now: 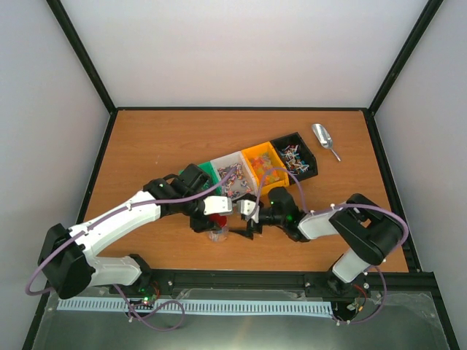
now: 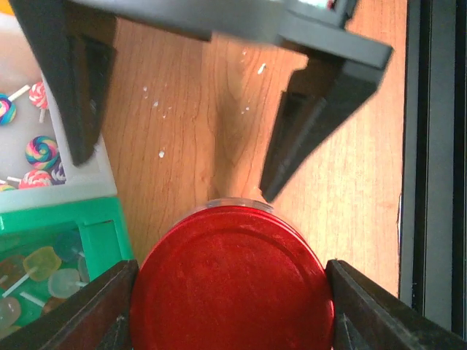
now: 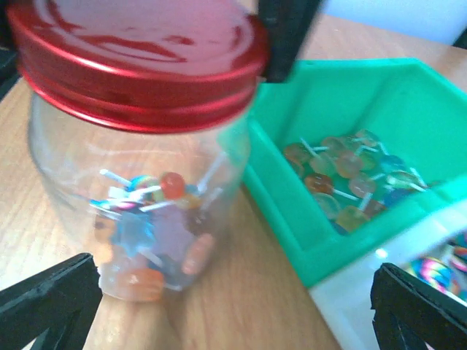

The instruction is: Pack the candies

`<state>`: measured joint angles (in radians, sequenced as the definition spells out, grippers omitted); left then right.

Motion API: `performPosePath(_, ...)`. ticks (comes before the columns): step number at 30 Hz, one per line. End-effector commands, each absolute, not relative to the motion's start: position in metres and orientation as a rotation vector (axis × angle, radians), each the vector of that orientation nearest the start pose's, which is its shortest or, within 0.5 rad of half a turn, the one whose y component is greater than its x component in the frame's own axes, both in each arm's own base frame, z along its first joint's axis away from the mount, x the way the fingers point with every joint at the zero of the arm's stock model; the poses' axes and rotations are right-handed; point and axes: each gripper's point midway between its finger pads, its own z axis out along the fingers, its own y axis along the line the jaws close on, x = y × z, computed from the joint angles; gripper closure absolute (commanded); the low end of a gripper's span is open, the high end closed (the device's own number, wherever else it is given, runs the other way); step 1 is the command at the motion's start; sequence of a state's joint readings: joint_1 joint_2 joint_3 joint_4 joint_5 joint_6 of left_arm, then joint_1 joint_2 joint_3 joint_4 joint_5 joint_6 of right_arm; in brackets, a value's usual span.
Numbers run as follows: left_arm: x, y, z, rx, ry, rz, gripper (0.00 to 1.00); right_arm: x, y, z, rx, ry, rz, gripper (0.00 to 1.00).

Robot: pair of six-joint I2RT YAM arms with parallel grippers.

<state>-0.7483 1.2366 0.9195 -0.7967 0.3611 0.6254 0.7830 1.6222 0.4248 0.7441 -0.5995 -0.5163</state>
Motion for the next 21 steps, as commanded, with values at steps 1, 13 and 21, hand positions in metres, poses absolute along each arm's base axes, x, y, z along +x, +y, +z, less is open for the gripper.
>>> performPosePath(1, 0.155, -0.246, 0.123, 1.821, 2.022, -0.603, 0.42, 0.212, 0.307, 0.084, -1.453, 1.396, 0.764, 0.00)
performPosePath(13, 0.148, -0.275, 0.131, 1.868, 1.974, -0.644, 0.36, 0.274, 0.253, 0.128, -1.217, 1.511, 0.749, 0.00)
performPosePath(21, 0.156, -0.283, 0.165, 1.847, 1.928, -0.642, 0.00, 0.302, 0.244, 0.158, -1.156, 1.553, 0.740, 0.00)
